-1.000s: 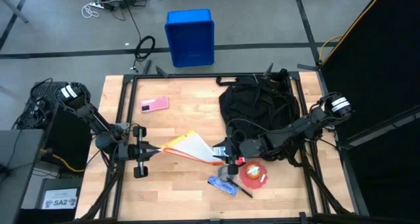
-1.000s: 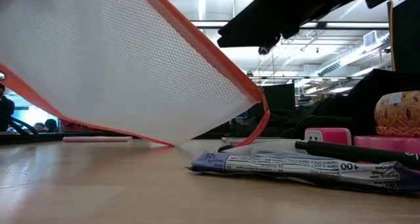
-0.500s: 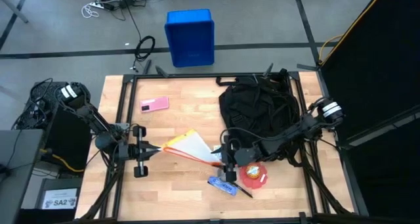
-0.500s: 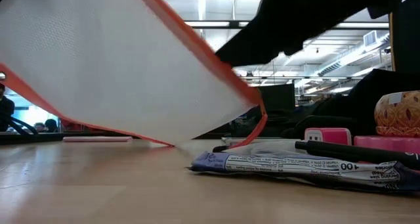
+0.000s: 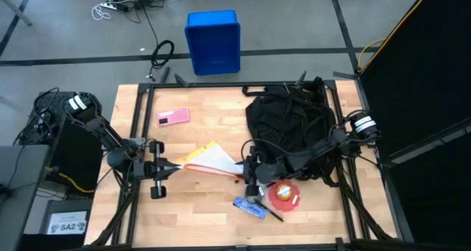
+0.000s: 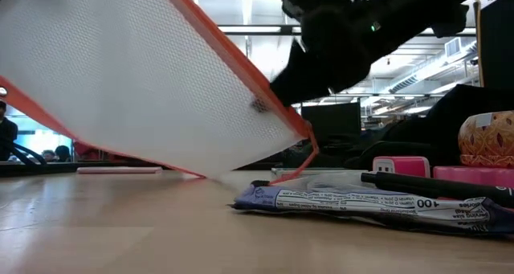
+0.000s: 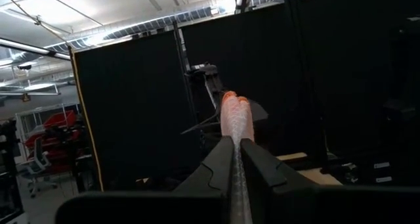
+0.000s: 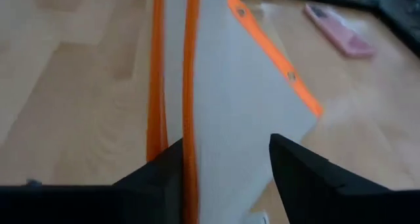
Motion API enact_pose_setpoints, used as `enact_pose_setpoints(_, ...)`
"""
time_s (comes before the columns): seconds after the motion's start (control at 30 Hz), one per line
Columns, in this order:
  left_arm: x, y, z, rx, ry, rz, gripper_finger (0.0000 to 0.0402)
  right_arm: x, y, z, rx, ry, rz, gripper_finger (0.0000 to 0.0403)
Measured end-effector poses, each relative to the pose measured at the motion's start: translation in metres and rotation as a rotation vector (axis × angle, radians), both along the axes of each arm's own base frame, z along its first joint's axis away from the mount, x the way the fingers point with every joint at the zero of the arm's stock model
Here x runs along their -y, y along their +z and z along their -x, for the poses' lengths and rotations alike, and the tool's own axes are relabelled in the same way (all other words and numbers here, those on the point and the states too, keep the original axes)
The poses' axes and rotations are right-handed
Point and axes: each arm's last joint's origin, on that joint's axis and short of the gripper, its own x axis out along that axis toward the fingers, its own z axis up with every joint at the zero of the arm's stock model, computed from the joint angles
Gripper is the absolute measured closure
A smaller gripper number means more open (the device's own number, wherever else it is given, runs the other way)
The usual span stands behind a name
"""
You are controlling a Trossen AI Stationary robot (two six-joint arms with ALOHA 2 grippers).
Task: Unpack backpack
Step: Prepare the zip bag to put the objects
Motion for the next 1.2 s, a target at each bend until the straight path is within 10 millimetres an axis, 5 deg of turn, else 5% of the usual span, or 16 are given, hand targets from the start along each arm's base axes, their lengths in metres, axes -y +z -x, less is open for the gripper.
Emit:
enact_pose_setpoints(0.37, 0.000, 0.000, 0.000, -0.001, 0.000, -0.002, 0.0402, 0.014, -0.011, 0.004, -0.135, -0.049, -0.038, 0.0285)
enact_pose_setpoints(0.57, 0.000, 0.000, 0.000, 0.007, -0.009, 0.000, 0.0402, 0.023, -0.016, 0.007, -0.192, -0.087, 0.023, 0.0387)
enact_pose_setpoints(0.7, 0.000, 0.000, 0.000, 0.003, -0.010, 0.003, 0.0402, 0.026, -0.012, 0.008, -0.159, -0.174, 0.107, 0.0400)
enact_pose_setpoints(1.2, 0.017, -0.008, -0.012, -0.149, -0.046, -0.040, 0.0401, 0.015, 0.061, -0.029, 0.009, -0.146, 0.214, 0.0403)
